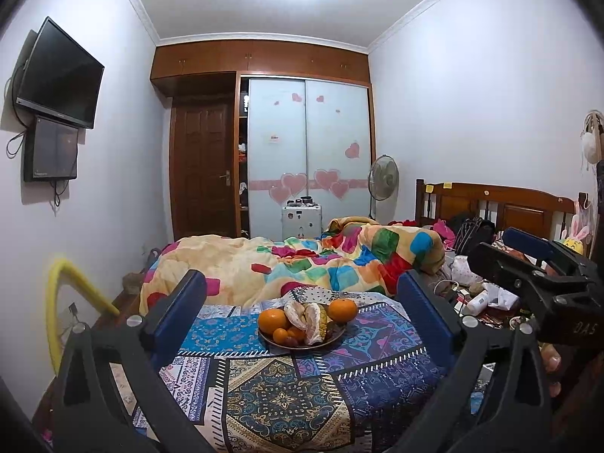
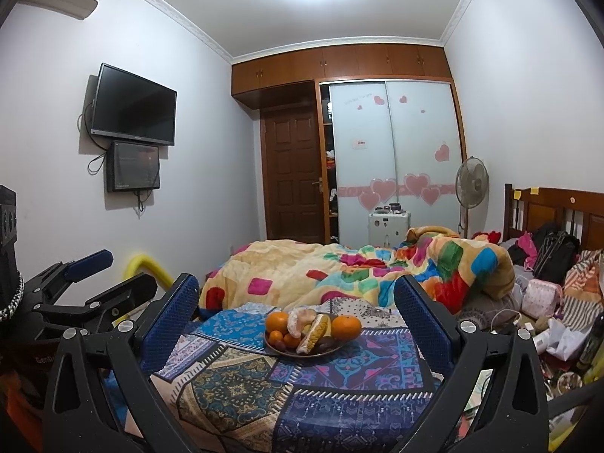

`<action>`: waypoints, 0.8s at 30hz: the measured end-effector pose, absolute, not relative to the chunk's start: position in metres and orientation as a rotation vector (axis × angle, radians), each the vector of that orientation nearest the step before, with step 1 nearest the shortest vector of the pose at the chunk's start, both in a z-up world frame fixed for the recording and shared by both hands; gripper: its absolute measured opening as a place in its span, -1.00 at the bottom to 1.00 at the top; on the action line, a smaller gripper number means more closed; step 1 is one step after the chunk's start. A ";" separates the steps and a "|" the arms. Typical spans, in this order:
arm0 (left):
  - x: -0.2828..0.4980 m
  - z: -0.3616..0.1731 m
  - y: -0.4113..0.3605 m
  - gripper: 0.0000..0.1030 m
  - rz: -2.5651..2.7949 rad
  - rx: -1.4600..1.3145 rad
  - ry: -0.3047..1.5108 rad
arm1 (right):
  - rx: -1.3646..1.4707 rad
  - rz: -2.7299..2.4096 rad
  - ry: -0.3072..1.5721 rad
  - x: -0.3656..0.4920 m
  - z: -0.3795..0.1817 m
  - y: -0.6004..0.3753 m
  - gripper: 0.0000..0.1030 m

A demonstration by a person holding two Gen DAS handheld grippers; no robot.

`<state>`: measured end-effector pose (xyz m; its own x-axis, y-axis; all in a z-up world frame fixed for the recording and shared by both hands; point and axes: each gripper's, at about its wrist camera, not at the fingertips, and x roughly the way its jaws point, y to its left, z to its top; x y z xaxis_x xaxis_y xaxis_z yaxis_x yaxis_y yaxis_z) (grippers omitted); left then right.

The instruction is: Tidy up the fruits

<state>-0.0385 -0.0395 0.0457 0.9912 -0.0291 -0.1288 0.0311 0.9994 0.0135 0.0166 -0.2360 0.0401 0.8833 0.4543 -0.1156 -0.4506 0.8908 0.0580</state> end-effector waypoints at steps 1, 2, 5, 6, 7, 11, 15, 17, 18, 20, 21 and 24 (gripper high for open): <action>-0.038 0.046 -0.039 0.99 -0.031 0.016 0.129 | 0.030 0.471 0.127 0.017 0.039 -0.237 1.00; -0.038 0.046 -0.040 0.99 -0.032 0.017 0.130 | 0.030 0.470 0.127 0.016 0.040 -0.237 1.00; -0.037 0.046 -0.040 0.99 -0.033 0.018 0.129 | 0.030 0.471 0.127 0.017 0.040 -0.237 1.00; -0.037 0.046 -0.040 0.99 -0.033 0.017 0.129 | 0.031 0.470 0.127 0.016 0.040 -0.237 1.00; -0.037 0.046 -0.040 0.99 -0.033 0.016 0.130 | 0.030 0.470 0.127 0.017 0.039 -0.237 1.00; -0.037 0.046 -0.040 0.99 -0.033 0.015 0.130 | 0.032 0.472 0.127 0.017 0.039 -0.236 1.00; -0.037 0.046 -0.042 0.99 -0.033 0.014 0.131 | 0.031 0.472 0.127 0.017 0.039 -0.237 1.00; -0.037 0.046 -0.042 0.99 -0.034 0.013 0.131 | 0.032 0.473 0.127 0.017 0.039 -0.237 1.00; -0.037 0.045 -0.043 0.99 -0.034 0.012 0.132 | 0.032 0.472 0.127 0.017 0.039 -0.237 1.00; -0.036 0.045 -0.045 0.99 -0.033 0.012 0.133 | 0.032 0.473 0.127 0.016 0.039 -0.236 1.00; -0.036 0.045 -0.045 0.99 -0.033 0.012 0.133 | 0.031 0.472 0.127 0.017 0.039 -0.237 1.00; -0.035 0.045 -0.044 0.99 -0.037 0.011 0.138 | 0.032 0.472 0.126 0.017 0.039 -0.237 1.00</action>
